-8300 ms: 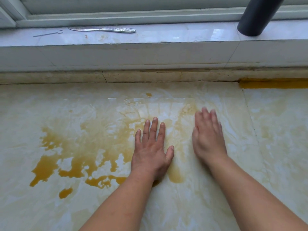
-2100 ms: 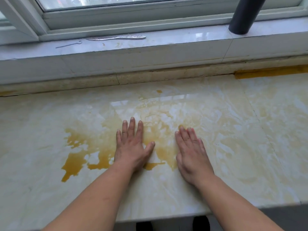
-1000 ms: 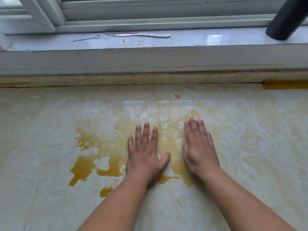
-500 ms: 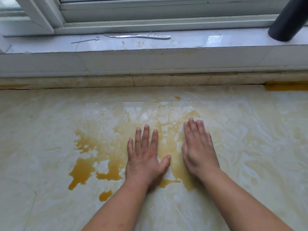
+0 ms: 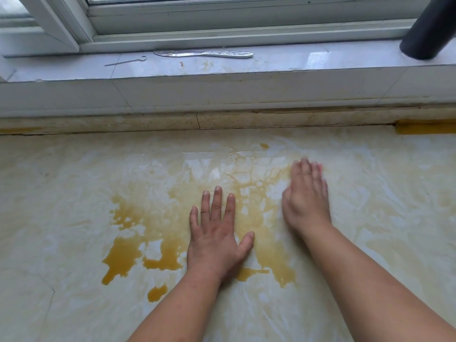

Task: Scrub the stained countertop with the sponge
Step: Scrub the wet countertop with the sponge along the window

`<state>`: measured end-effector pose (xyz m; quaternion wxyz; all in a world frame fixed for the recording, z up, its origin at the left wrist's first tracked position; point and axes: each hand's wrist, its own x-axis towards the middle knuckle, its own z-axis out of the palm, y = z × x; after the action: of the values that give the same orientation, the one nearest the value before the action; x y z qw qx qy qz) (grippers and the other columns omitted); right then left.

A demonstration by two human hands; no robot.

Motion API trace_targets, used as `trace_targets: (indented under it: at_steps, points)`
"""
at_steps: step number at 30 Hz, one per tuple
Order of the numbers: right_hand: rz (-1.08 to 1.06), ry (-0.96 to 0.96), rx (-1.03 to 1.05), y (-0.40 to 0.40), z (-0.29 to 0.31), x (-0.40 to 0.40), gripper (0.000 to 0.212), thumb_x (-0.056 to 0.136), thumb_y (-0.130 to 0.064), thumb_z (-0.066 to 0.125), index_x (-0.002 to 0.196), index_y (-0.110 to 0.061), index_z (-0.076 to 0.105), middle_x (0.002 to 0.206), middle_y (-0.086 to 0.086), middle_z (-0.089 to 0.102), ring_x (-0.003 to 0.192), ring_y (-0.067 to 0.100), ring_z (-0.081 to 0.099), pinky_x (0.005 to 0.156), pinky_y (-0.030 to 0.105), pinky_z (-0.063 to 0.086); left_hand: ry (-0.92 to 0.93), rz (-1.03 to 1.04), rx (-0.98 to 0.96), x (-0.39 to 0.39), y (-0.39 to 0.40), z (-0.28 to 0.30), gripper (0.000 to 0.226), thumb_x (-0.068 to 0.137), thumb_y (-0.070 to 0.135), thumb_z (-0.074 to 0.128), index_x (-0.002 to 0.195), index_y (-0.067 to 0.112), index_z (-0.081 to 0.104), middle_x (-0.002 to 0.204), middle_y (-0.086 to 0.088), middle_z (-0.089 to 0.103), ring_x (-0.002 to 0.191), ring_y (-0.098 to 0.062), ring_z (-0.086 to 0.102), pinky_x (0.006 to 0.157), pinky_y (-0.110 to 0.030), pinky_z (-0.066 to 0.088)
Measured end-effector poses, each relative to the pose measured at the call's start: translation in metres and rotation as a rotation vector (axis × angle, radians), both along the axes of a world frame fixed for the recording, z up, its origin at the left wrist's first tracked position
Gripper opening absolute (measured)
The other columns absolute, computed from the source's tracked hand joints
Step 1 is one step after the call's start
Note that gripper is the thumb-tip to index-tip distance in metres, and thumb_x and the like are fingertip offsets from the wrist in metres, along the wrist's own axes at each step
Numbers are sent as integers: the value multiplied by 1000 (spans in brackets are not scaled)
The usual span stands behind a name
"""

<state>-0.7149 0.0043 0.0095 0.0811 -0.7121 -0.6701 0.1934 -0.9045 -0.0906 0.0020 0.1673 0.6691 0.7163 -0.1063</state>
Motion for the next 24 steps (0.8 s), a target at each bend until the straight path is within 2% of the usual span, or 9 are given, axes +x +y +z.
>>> trace_targets:
  at_steps: [6,9,11,15,19,24]
  points:
    - [297,47,-1,-25,2,-56,70,100,-25,30,162,-23,-3,167,-7,-18,152,16,-24,124,39,-10,1,2,20,-1,0,-2,93,90,77,9,160,28,-30,159,-2,-51,148,-25,-45,125,-56,-16]
    - [372,33,4,-27,3,-50,68,102,-24,29,161,-25,-4,166,-11,-20,151,12,-25,124,37,-11,8,1,13,-1,0,-1,93,91,77,8,159,28,-32,158,-2,-53,147,-25,-47,125,-56,-16]
    - [319,7,-1,-23,1,-26,69,101,-23,31,161,-26,-2,167,-11,-16,152,11,-21,123,36,-10,7,-1,10,0,-1,1,95,86,77,4,158,27,-33,157,-2,-54,147,-26,-47,125,-56,-16]
    - [0,-32,20,-11,0,26,67,99,-20,33,161,-24,10,170,-5,-3,155,15,-9,126,43,0,1,-7,7,-1,0,2,94,95,75,14,156,26,-36,155,-3,-56,145,-28,-49,125,-57,-16]
    - [-103,-18,28,8,0,5,66,99,-21,32,161,-16,10,170,2,-1,156,23,-8,126,46,1,-6,-12,10,0,0,2,94,94,75,14,157,25,-35,155,-4,-56,146,-28,-48,125,-58,-15]
    - [290,0,-10,14,2,-65,67,101,-26,29,162,-24,0,168,-2,-16,153,20,-21,125,43,-7,-5,-7,-5,-1,0,0,95,84,76,4,158,28,-32,157,-3,-53,146,-26,-48,125,-57,-15]
